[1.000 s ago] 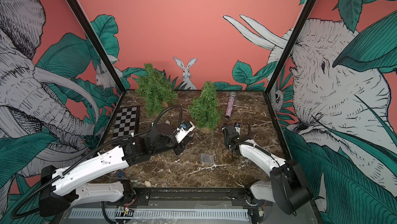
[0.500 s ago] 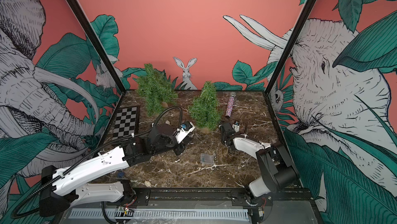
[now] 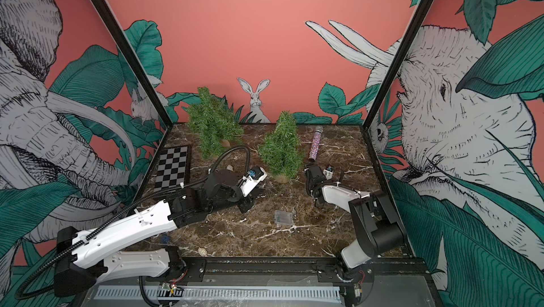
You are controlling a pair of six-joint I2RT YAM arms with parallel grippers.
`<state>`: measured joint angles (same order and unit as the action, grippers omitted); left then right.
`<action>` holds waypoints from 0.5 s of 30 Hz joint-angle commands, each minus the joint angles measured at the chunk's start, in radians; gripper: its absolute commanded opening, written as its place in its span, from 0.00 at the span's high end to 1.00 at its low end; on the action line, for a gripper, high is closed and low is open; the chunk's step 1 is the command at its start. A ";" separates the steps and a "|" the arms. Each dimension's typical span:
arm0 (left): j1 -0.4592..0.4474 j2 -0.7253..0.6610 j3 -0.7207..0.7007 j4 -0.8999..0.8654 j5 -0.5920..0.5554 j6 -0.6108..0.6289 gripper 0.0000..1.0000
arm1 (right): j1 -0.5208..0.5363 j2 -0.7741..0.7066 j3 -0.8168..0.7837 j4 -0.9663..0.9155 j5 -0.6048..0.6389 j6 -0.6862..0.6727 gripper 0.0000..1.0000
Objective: Wrap string light around the christmas tree
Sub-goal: Pick up the light string from the center of the board.
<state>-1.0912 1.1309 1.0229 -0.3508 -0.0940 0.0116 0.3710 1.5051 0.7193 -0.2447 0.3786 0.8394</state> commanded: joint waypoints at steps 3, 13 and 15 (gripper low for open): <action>0.004 -0.013 -0.016 0.032 0.007 0.014 1.00 | -0.002 -0.094 0.027 -0.133 0.001 0.073 0.41; 0.004 -0.062 -0.003 -0.005 0.027 0.028 1.00 | 0.011 -0.054 -0.039 -0.078 -0.085 0.198 0.34; 0.004 -0.071 0.002 -0.014 0.035 0.034 1.00 | 0.011 -0.007 -0.015 -0.061 -0.066 0.207 0.35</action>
<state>-1.0912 1.1076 1.0180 -0.3538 -0.0811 0.0231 0.3779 1.4536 0.6708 -0.3340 0.2985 0.9558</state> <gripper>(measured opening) 0.186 0.655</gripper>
